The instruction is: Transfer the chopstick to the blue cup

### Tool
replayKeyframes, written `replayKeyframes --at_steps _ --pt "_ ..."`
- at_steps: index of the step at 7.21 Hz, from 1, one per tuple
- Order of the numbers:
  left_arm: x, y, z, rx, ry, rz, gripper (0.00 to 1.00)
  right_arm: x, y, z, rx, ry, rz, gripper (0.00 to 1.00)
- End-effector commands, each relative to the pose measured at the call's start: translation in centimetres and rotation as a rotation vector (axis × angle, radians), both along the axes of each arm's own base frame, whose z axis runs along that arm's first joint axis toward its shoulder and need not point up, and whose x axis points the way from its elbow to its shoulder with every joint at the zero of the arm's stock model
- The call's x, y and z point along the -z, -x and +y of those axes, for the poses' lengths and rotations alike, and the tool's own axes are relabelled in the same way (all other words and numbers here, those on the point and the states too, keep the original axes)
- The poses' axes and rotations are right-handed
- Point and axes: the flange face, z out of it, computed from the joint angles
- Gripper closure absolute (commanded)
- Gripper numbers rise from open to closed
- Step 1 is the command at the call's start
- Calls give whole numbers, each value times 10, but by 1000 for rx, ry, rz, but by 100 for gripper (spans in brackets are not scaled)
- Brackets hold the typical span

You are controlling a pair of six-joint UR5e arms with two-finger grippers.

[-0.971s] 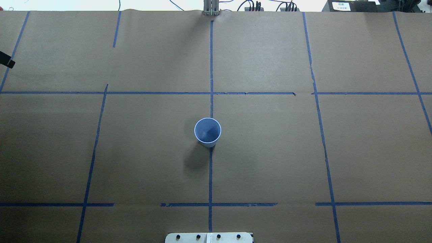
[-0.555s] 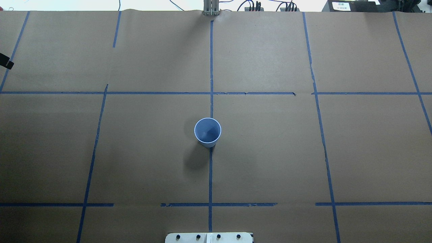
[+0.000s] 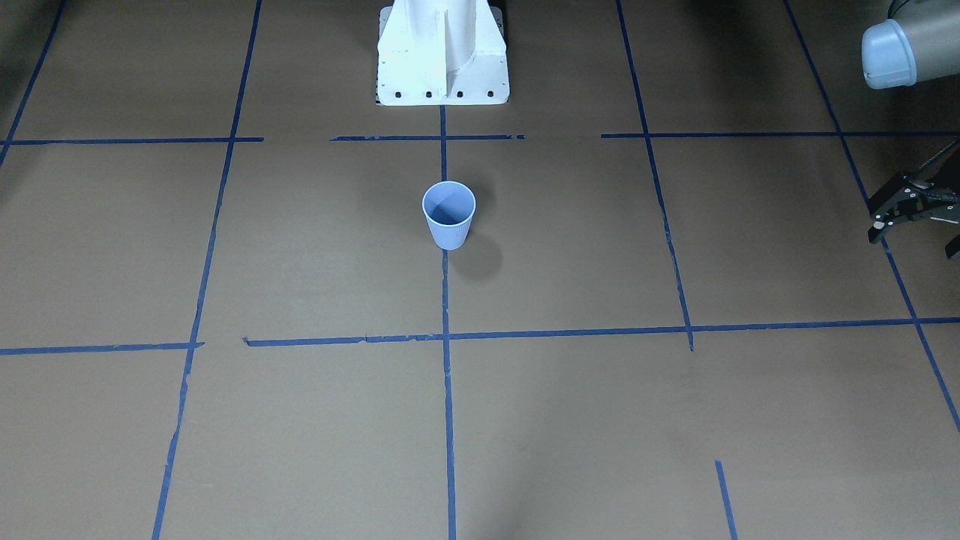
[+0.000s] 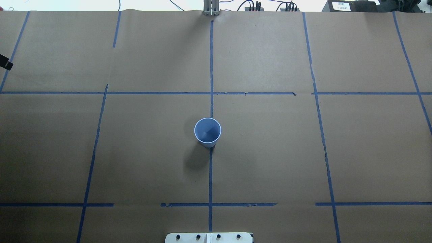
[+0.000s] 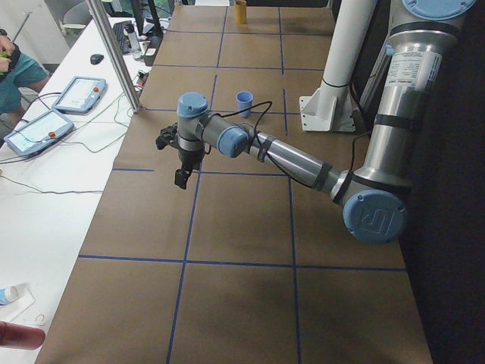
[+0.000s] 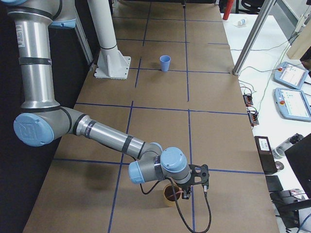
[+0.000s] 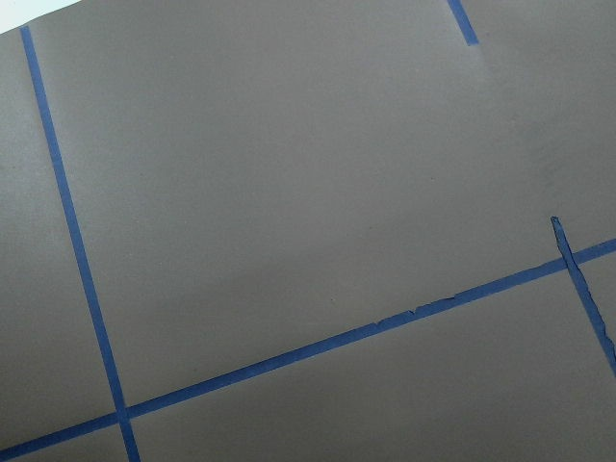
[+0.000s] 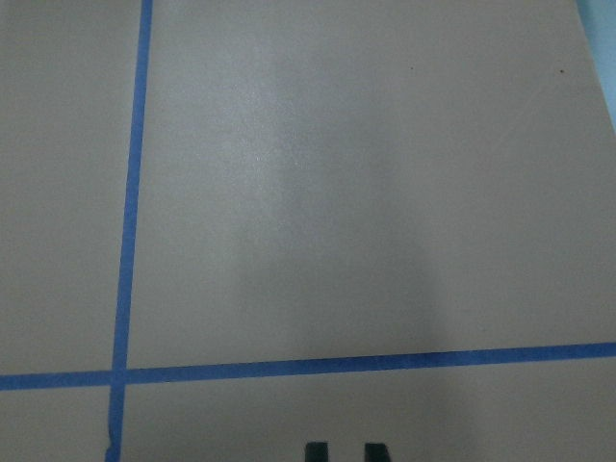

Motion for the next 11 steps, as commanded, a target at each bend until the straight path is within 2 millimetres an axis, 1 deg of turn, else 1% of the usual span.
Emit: replayKeyframes --at_steps 1,2,3,4,5,6,7,8,9,10,11 --pt "2 0 2 3 1 3 0 30 -13 -7 -20 -59 8 100" --pt "2 0 2 5 2 4 0 40 -44 5 -76 -79 4 100" --pt "2 0 2 4 1 5 0 51 -54 25 -100 -101 6 100" --pt "3 -1 2 6 4 8 0 65 -63 58 -133 -126 14 100" --pt "5 -1 2 12 8 12 0 79 -65 85 -152 -147 22 100" --pt "5 -1 2 10 9 15 0 93 -74 100 -165 -182 38 100" --pt "4 -1 2 10 10 14 0 111 -92 105 -174 -218 66 100" --pt "2 -1 2 7 11 12 0 156 -101 98 -176 -215 75 100" --pt "-5 -1 2 -5 13 5 0 241 -108 69 -171 -176 69 100" --pt "-18 2 6 -49 -9 -20 0 325 -120 30 -169 -150 70 100" --pt "-44 12 9 -66 9 -42 0 378 -102 3 -128 -134 64 100"
